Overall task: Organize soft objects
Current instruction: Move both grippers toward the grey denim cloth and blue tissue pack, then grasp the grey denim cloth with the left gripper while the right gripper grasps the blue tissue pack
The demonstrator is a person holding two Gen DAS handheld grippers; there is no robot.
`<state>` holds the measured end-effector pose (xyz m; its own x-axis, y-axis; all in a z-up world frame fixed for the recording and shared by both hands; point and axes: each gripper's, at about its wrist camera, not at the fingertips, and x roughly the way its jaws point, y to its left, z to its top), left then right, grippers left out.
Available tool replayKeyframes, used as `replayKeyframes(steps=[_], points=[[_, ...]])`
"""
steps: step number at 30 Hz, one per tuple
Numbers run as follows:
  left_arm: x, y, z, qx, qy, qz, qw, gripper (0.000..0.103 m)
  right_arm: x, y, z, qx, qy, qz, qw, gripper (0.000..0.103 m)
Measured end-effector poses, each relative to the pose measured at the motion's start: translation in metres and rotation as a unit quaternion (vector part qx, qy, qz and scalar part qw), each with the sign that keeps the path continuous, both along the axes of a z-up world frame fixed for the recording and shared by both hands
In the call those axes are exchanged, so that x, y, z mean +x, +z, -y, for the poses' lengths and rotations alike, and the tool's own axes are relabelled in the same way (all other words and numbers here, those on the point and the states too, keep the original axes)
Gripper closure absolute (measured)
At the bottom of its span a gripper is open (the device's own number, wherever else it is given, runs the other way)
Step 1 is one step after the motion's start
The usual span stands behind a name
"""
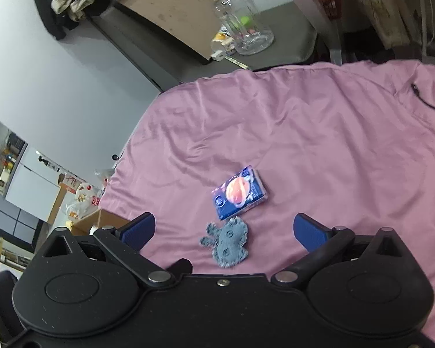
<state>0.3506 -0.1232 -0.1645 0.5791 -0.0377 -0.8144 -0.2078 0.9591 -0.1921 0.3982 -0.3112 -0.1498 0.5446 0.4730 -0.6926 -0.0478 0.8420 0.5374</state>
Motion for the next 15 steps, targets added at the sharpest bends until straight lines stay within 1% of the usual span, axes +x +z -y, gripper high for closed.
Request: replayKeyframes(steps=[6, 10, 12, 14, 15], points=[[0.026, -0.02, 0.007, -0.009, -0.004, -0.015, 0.9998, 0.033, 0.025, -0.027, 0.011, 0.016, -0.02, -0.024, 0.999, 0.001], [0.04, -0.035, 0.011, -0.022, -0.013, -0.027, 0.9993, 0.033, 0.04, -0.041, 0.013, 0.024, -0.022, -0.038, 0.999, 0.001], [0.044, -0.042, 0.014, -0.02, -0.016, -0.03, 0.9992, 0.033, 0.043, -0.047, 0.011, 0.024, -0.021, -0.041, 0.999, 0.002], [0.048, -0.05, 0.018, -0.017, -0.023, -0.037, 0.9989, 0.033, 0.046, -0.053, 0.009, 0.022, -0.018, -0.045, 0.999, 0.005], [0.05, -0.054, 0.019, -0.022, -0.026, -0.039, 0.9987, 0.034, 0.048, -0.055, 0.009, 0.023, -0.017, -0.046, 0.999, 0.008]])
